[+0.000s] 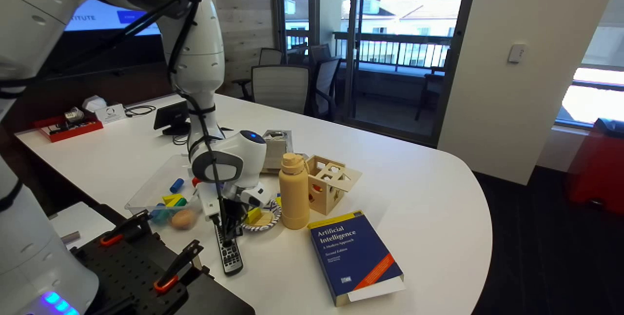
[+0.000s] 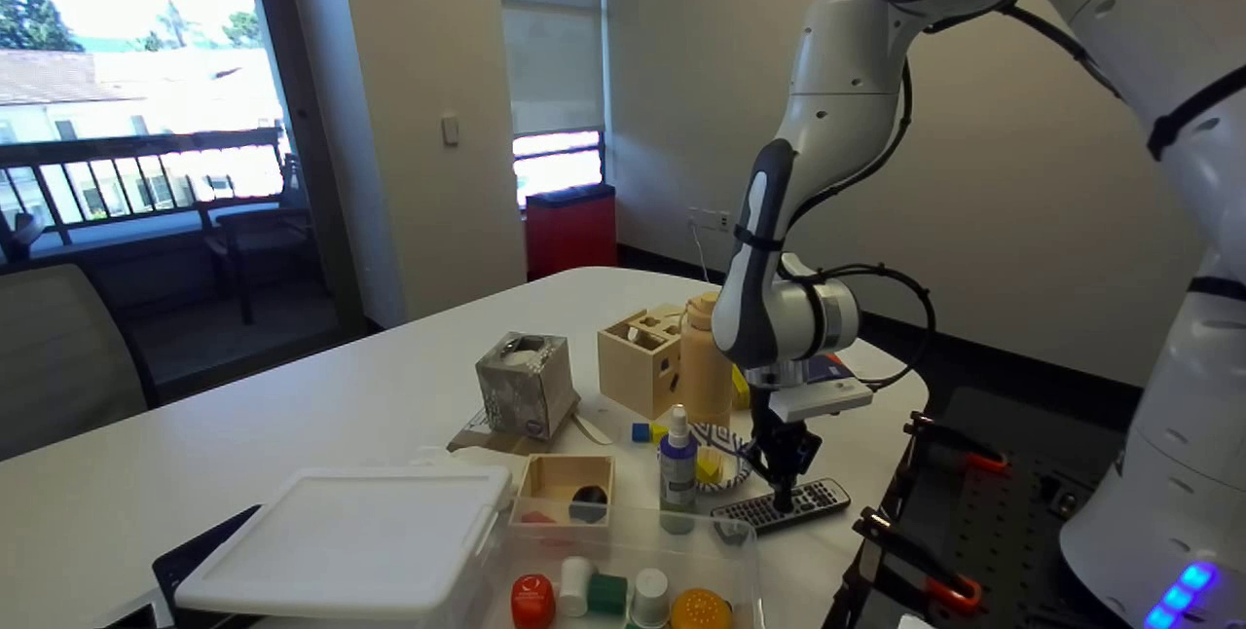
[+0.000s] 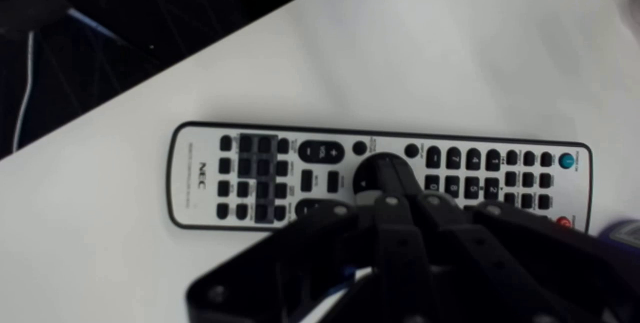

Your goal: Press a button on the remote

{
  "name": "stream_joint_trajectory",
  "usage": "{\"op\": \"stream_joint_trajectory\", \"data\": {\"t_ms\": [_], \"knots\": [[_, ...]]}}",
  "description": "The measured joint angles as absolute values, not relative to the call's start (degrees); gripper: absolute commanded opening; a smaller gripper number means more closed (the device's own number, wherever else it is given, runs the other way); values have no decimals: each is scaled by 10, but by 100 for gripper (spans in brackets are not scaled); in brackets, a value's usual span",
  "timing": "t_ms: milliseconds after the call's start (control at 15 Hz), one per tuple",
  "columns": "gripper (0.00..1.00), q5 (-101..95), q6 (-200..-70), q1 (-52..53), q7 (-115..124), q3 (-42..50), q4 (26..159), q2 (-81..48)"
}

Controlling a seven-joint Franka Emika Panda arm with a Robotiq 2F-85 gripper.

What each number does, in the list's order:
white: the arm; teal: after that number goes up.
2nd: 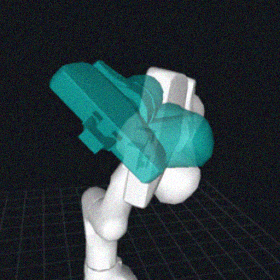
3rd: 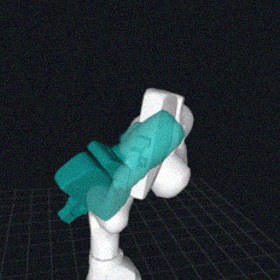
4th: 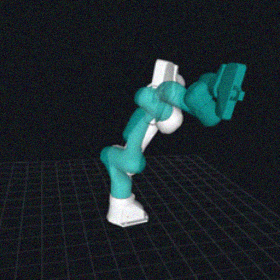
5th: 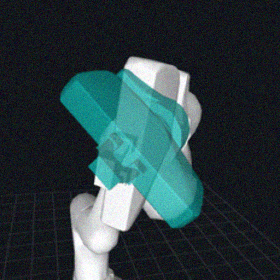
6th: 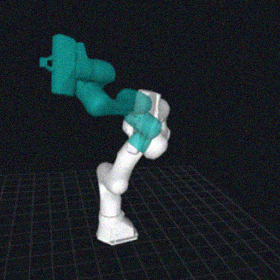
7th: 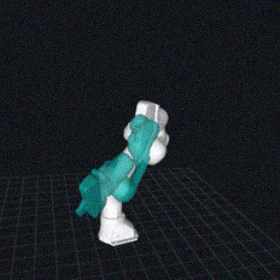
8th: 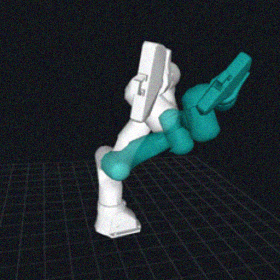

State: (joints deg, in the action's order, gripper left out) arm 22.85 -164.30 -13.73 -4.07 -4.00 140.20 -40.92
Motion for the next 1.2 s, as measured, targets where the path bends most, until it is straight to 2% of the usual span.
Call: {"op": "stream_joint_trajectory", "data": {"t_ms": [600, 667, 733, 1000, 1200], "knots": [[0, 203, -1643, -136, -41, -48, 1454, -327], [26, 202, -1643, -135, -41, -48, 1465, -308], [27, 202, -1643, -135, -41, -48, 1477, -288], [55, 186, -1642, -112, -36, -40, 1527, -187], [77, 117, -1636, -63, 18, -1, 1557, -100]]}}
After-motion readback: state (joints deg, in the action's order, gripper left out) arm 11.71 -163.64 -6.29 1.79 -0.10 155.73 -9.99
